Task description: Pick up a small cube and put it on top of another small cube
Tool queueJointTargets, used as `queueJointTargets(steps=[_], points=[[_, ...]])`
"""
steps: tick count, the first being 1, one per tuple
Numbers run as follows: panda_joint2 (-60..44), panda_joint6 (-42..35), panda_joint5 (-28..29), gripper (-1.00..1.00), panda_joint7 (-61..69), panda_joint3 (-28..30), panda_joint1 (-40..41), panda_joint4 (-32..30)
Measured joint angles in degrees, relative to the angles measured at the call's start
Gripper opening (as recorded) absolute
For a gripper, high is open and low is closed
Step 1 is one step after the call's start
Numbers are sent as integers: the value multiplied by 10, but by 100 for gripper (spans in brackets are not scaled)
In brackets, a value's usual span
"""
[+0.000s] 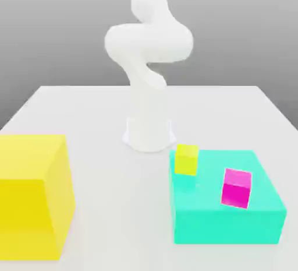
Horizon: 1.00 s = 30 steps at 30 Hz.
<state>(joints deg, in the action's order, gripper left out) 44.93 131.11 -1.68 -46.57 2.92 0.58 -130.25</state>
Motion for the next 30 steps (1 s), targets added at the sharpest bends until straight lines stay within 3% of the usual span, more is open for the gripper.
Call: queueJointTargets(steps=[18, 25, 30], points=[[-297, 159, -29, 0, -446, 119, 295, -119], [-406, 252, 2, 0, -616, 140, 348, -223], [-482, 319, -24, 0, -672, 141, 364, -289]])
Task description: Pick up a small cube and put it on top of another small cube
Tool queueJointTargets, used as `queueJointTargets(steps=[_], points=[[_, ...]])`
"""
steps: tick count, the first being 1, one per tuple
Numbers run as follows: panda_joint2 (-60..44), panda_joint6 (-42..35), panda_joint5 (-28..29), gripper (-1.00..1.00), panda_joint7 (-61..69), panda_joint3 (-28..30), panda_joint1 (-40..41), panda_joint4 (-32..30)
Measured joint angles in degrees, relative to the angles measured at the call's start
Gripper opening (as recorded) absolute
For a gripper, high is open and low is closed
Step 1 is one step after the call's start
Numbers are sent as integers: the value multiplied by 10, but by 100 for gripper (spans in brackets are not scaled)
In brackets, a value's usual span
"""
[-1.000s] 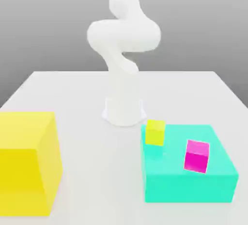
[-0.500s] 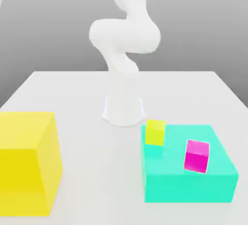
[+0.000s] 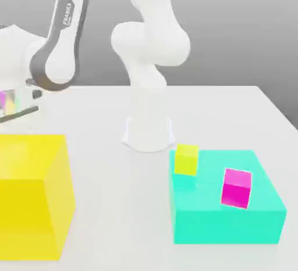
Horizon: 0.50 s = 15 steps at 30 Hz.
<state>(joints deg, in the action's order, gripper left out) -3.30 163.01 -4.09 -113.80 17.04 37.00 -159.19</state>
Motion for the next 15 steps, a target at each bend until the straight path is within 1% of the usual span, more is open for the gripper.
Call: queueJointTargets(steps=[3, 5, 6, 11, 12, 13, 15], points=[[-61, 47, -63, 0, 41, -36, 21, 5], [-102, 80, -97, 0, 66, -78, 55, 13], [-120, 95, -108, -100, 75, -97, 71, 16], [-120, 97, -107, -100, 74, -97, 72, 16], [-130, 105, -112, -100, 78, -107, 80, 18], [-124, 100, -108, -100, 75, -102, 77, 17], [-94, 76, -83, -100, 55, -79, 59, 11]])
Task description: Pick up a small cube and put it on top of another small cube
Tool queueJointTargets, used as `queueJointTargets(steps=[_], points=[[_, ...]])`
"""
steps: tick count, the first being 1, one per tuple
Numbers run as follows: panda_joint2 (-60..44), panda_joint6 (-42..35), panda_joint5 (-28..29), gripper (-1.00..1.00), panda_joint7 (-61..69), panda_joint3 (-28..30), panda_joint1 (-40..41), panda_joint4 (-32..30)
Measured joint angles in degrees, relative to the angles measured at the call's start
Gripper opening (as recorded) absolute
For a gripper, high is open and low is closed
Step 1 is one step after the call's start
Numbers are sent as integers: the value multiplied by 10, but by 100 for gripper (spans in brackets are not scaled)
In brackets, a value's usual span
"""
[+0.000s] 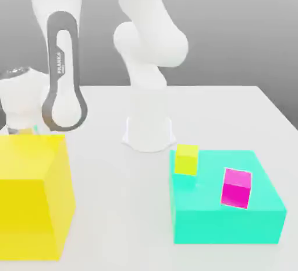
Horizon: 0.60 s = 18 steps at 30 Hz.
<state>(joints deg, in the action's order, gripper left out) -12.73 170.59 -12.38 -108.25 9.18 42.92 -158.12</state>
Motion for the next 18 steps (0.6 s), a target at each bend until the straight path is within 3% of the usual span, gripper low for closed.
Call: queueJointTargets(steps=[6, 18], points=[[95, -97, 104, -100, -51, 43, -4, -11], [47, -210, 35, -100, 133, 5, 7, 164]])
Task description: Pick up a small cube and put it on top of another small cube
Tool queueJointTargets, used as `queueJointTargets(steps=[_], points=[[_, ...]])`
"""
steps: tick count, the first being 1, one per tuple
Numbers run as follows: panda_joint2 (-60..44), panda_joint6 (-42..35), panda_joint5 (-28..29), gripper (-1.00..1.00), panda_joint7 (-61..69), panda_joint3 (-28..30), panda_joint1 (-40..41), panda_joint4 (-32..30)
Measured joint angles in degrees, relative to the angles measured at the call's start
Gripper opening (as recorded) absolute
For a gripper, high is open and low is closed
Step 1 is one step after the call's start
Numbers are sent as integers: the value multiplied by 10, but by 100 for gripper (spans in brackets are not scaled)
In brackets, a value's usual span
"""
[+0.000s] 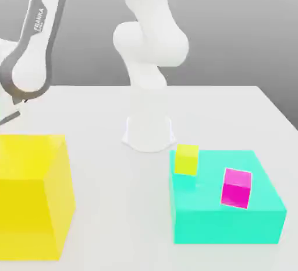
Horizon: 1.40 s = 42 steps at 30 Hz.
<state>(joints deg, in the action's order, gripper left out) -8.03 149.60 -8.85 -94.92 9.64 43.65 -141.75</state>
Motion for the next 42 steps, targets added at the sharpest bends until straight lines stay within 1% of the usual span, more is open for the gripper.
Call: queueJointTargets(steps=[6, 11, 16, 19, 23, 29, 35, 42], points=[[-20, -48, -20, -100, 82, -24, 3, 90], [-24, -66, -44, -100, 139, -53, -8, 156], [-10, -57, -88, -100, 200, -103, -36, 202], [7, -62, -134, -100, 212, -146, -79, 215], [29, -80, -169, -100, 173, -173, -123, 200], [65, -107, -184, -100, 83, -198, -176, 161], [106, -128, -179, -100, -19, -225, -230, 119], [157, -145, -151, -100, -154, -269, -274, 69]])
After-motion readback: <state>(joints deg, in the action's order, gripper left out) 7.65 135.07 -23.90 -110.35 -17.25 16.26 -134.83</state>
